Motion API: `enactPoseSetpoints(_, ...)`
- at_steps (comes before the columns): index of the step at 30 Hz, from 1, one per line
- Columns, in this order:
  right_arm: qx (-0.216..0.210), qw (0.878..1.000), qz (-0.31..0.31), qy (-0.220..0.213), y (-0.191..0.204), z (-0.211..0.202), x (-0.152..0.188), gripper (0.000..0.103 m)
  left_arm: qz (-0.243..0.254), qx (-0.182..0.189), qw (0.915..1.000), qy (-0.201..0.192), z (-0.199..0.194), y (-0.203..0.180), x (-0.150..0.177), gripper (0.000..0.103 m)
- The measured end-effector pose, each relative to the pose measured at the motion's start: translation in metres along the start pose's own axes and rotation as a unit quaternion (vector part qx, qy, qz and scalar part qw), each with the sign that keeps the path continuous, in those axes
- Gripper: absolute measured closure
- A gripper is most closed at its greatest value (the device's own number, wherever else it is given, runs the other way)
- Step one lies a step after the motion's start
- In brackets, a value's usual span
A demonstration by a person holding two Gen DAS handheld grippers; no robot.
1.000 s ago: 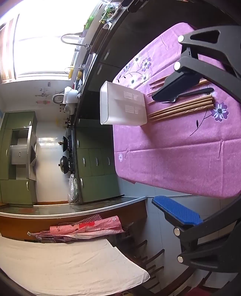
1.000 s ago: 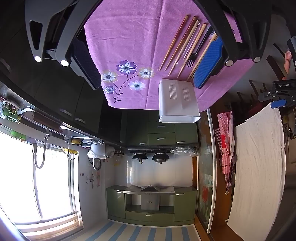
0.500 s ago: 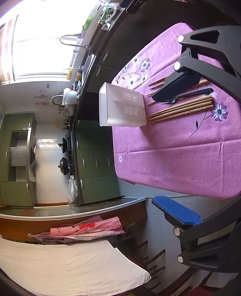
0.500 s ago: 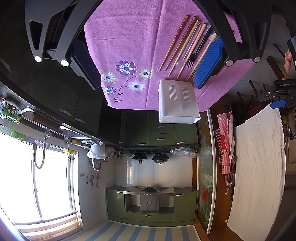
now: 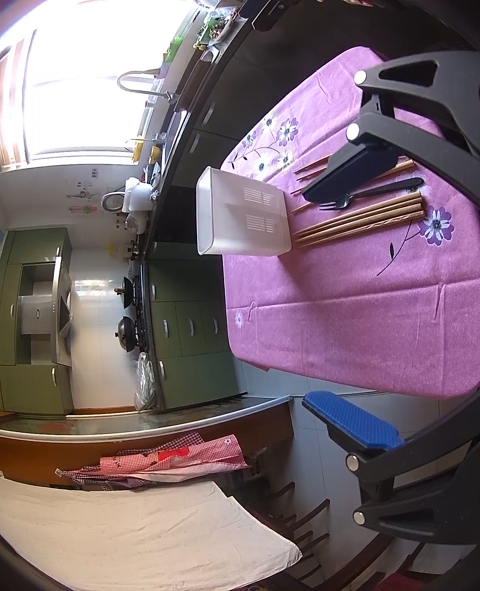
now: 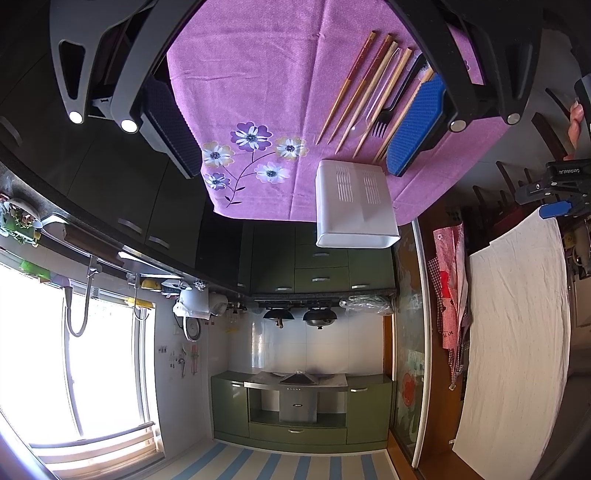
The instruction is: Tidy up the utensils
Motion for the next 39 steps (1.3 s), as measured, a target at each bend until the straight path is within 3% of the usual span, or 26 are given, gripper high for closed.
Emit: enactPoseSetpoints(39, -0.001, 1.0, -0.001, 0.006, 0.0037, 0.0057, 0.0031, 0.004, 0.005, 0.003, 1.0, 0.004, 0.0024, -0.003, 0.002, 0.006)
Point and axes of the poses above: each gripper's, at about its wrist camera, not at the fingertips, and z roughly the way its jaws point, y to its left, x to its underside, the point moved 9 cm from there along z, roughly the way its jaws point, and after that the axes turned 7 degrees about z, right-handed, at the moved point
